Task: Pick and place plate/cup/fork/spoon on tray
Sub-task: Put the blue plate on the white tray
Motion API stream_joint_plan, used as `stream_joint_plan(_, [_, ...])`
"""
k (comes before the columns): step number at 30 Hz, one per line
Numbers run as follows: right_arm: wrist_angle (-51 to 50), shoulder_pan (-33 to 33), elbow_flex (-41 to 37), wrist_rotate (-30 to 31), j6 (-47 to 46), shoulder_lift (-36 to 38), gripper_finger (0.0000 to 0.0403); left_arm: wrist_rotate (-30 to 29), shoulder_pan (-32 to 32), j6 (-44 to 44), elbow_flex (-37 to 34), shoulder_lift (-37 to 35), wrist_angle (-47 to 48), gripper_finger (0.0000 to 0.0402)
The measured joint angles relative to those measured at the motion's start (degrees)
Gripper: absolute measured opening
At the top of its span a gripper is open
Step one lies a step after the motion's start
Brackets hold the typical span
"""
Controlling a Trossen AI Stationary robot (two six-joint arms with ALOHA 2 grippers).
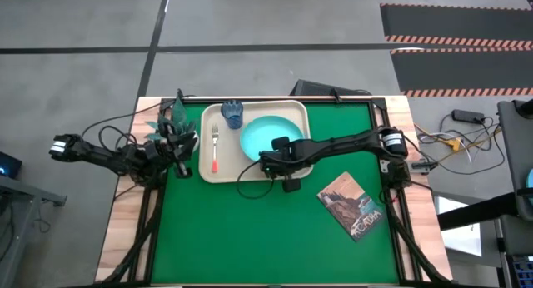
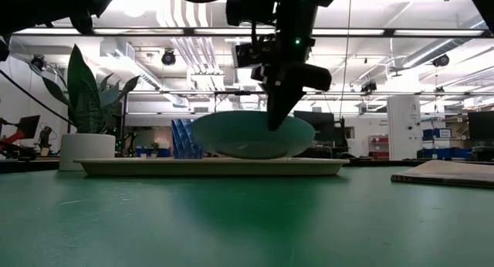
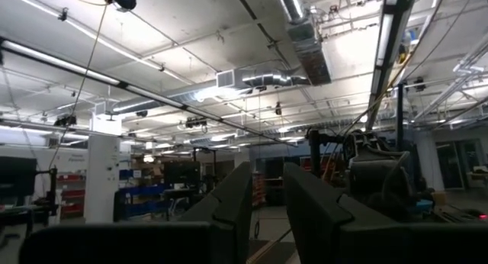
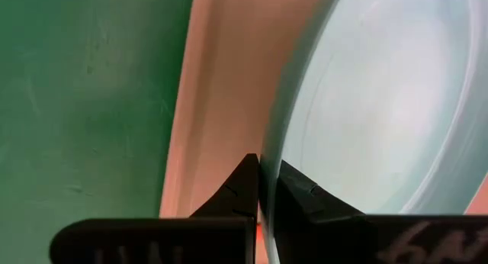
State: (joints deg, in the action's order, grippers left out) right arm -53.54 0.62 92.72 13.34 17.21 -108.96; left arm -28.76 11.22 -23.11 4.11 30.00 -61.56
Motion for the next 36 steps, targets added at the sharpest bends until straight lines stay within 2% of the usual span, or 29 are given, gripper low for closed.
stream_joint_plan(5, [0.75,0.08,0.98,-0.08,0.61,-1.97,0.0010,-2.12,-0.02,0.00,-0.01,0.34,0.06,0.0063])
stream_joint_plan(24, [7.81,0.37,1.74,0.19,2.34,-5.89,0.0010,-2.19,-0.01,-0.04,-0.01,0.61,0.07,0.0063])
stream_joint_plan(36, [7.75,0.23,1.67,0.23,2.54,-6.78,0.0012,-2.18,0.00,-0.04,-0.01,1.01,0.06,0.0063])
